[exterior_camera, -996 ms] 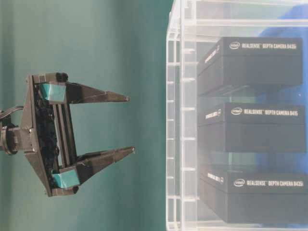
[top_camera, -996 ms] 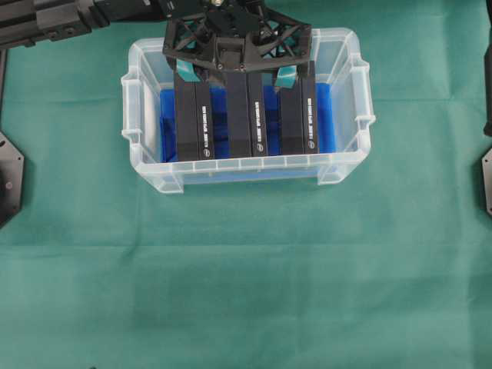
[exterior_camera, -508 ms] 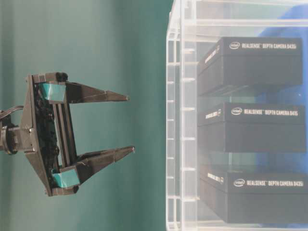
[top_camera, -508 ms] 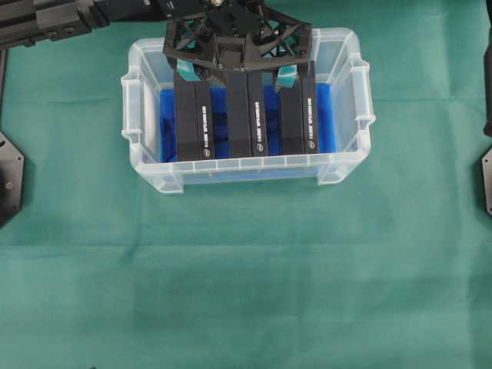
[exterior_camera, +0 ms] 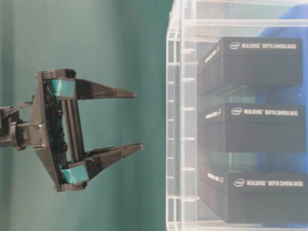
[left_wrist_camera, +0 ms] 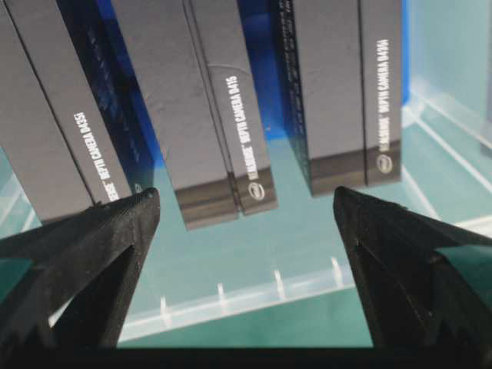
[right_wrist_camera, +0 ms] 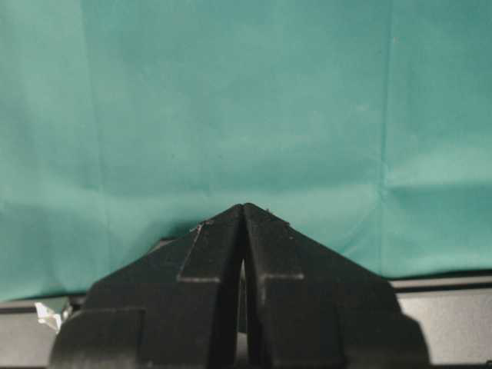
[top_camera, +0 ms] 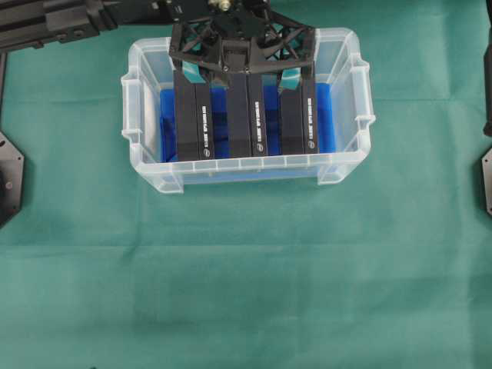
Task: Take the box out of the case with the left arm.
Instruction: 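Lower the left gripper around the middle box and close on it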
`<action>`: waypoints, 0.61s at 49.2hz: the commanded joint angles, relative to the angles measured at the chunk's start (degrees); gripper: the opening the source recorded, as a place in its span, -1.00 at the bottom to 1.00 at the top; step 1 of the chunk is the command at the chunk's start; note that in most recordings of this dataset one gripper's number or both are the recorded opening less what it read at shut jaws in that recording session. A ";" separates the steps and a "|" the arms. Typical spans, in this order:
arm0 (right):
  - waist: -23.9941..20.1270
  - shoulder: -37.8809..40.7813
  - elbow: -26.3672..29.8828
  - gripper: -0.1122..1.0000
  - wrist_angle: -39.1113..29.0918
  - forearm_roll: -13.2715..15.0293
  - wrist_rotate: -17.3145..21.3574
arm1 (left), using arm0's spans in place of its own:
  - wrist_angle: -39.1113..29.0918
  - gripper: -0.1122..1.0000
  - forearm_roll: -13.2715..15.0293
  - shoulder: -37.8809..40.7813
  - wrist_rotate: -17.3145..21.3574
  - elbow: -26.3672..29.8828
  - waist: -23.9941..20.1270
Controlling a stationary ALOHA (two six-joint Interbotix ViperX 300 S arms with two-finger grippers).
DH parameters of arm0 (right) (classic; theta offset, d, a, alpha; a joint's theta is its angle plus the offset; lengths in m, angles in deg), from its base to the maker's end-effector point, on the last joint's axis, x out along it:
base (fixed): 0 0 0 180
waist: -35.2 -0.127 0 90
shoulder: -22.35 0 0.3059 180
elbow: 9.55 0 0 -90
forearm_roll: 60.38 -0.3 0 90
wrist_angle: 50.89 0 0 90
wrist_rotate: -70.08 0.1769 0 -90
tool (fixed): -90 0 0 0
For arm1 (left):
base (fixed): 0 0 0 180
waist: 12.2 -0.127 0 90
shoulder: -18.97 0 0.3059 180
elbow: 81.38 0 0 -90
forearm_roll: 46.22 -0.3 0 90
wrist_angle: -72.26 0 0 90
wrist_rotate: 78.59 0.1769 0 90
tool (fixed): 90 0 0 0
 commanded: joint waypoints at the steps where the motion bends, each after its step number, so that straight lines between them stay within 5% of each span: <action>1: 0.09 0.00 0.70 -0.81 0.18 -0.18 0.09 | 0.44 0.97 -0.18 -0.79 0.09 0.09 -0.18; 30: 0.00 0.09 0.62 -0.81 0.26 -0.09 0.09 | 5.71 0.97 -0.26 -0.62 -0.18 -6.15 -0.26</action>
